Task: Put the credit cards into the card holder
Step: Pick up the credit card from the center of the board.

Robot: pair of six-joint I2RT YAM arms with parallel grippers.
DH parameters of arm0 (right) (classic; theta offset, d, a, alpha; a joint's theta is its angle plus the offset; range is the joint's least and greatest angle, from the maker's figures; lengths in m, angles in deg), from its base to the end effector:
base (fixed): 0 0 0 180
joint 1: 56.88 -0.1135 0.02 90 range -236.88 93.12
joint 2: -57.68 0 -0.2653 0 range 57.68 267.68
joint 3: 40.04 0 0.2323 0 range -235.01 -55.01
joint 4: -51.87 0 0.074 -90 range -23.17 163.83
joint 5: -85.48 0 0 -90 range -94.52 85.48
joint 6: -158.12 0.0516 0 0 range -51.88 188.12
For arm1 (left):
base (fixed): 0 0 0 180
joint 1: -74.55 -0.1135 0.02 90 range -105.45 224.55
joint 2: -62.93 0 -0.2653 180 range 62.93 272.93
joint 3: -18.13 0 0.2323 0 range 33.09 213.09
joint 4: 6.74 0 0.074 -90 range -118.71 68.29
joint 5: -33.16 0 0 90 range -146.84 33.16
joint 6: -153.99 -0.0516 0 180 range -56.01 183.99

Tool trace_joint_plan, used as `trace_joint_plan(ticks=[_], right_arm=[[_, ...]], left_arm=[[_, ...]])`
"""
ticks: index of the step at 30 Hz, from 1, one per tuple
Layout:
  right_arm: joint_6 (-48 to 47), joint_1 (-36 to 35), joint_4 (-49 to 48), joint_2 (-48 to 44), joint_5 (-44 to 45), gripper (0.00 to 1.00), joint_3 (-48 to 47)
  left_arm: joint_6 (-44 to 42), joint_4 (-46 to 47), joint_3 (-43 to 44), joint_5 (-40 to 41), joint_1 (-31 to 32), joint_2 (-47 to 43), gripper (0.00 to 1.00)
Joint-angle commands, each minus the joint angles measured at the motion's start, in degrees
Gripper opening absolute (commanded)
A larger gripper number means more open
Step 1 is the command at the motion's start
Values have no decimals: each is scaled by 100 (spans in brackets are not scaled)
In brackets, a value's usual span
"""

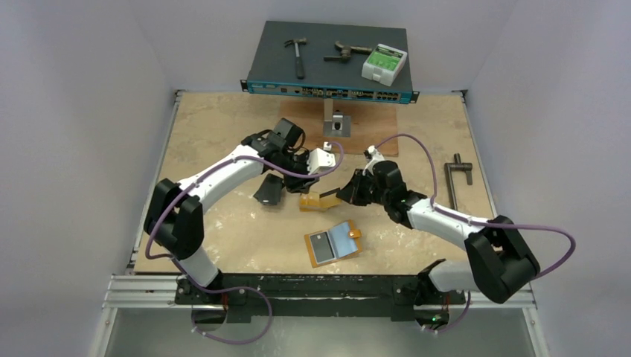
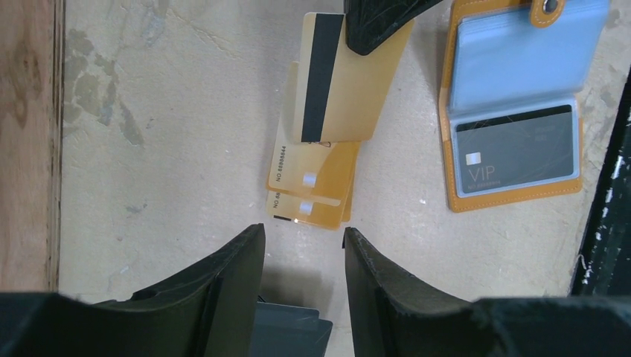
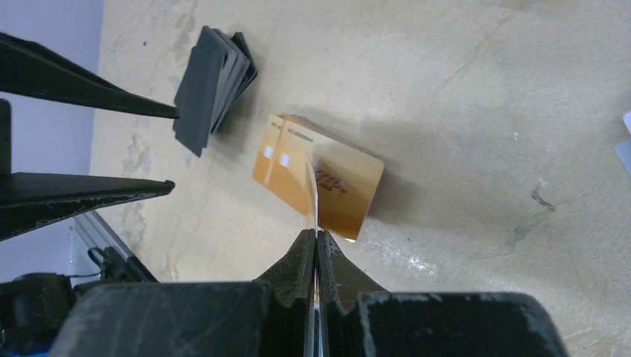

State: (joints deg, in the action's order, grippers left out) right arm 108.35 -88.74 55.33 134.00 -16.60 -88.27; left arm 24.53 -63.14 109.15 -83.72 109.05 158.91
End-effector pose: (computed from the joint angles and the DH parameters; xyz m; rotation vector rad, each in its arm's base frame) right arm 0.2221 0.1508 0.1968 0.0315 2.2642 0.9375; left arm 0.2642 -0.2099 0.2519 1.6684 1.9555 -0.5842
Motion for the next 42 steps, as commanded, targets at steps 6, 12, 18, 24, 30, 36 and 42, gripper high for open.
trace_joint_plan(ticks=[6,12,18,24,30,36,42], right_arm=[[-1087,-6,-151,-822,-1808,0,-552],[-1601,-5,358,-1181,-2776,0,-1187],[-2059,-188,1118,-1178,-3115,0,-1951],[-2633,-729,1994,-790,-3052,0,-2696],[-2910,-876,2410,-684,-2912,0,-3074],[-3098,-884,2730,-675,-2854,0,-3358],[-3224,-951,2918,-575,-2879,0,-3643]], left_arm=[[508,-587,528,-1445,-299,-723,46],[937,-1016,623,-3121,-843,-993,71],[816,-1733,636,-4305,-1015,-1075,69],[1263,-1195,360,-4386,-1040,-1447,59],[1026,-1644,374,-4527,-1029,-1592,31],[805,-1959,209,-4480,-1021,-1781,29],[942,-1771,68,-4405,-982,-1897,27]])
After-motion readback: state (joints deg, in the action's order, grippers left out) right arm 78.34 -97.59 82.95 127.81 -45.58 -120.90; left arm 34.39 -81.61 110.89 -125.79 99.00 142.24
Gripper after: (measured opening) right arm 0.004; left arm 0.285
